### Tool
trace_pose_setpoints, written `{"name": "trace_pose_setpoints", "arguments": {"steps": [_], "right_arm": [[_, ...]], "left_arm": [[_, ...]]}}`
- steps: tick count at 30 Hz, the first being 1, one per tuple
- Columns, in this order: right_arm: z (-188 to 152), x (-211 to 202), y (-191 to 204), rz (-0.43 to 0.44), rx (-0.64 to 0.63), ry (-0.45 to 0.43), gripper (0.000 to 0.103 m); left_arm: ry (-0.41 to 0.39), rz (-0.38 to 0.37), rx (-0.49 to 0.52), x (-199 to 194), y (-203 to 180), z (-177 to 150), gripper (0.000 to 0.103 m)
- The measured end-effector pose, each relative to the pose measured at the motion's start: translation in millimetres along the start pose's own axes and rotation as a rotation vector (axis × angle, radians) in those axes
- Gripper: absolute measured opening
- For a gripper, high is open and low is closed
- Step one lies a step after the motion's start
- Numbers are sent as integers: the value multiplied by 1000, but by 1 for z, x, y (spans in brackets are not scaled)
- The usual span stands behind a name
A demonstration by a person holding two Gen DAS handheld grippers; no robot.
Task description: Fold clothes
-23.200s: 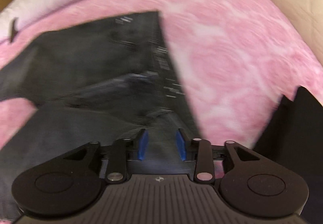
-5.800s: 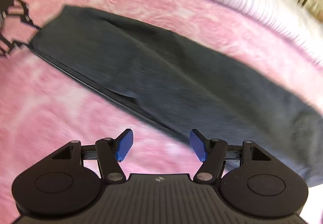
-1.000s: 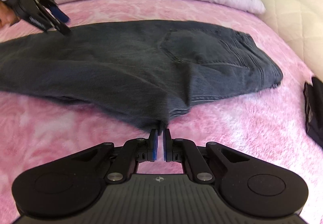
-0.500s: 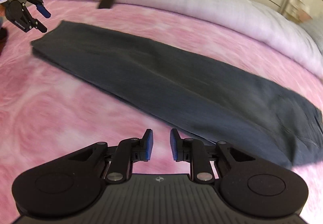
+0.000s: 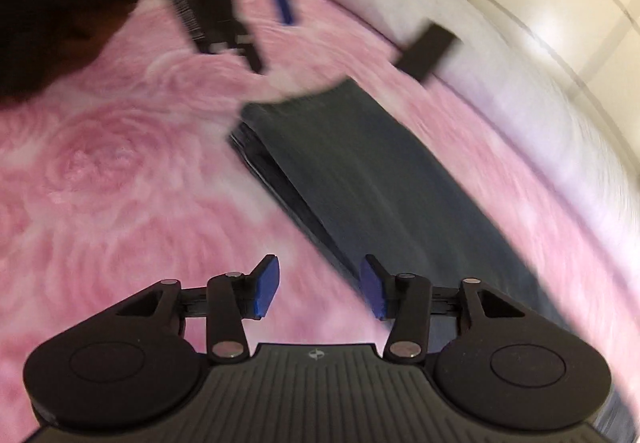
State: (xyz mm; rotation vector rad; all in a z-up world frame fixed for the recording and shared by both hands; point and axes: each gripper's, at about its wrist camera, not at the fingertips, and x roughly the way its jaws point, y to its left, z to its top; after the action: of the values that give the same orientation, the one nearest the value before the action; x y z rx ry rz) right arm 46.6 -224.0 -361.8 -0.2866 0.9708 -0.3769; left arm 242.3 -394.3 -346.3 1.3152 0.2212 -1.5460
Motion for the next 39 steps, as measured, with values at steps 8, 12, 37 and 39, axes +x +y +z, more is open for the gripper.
{"name": "trace_pose_setpoints", "arguments": {"steps": [8,12,37,39], "right_arm": [[28,56,26,-74,-220,-29,55],[35,62,13,-57,-147,-46,16],[-32,-79,-195,-43,837,-310,11],[-61,-90,-224,-55,940,-323,11]], "left_arm": [[-26,51,332,10,-30,-21,67],[-88,66,462,16,-44,-24,80],[-497,208,836,-24,-42,203,15],[-507,185,873,-20,-62,250,15]]}}
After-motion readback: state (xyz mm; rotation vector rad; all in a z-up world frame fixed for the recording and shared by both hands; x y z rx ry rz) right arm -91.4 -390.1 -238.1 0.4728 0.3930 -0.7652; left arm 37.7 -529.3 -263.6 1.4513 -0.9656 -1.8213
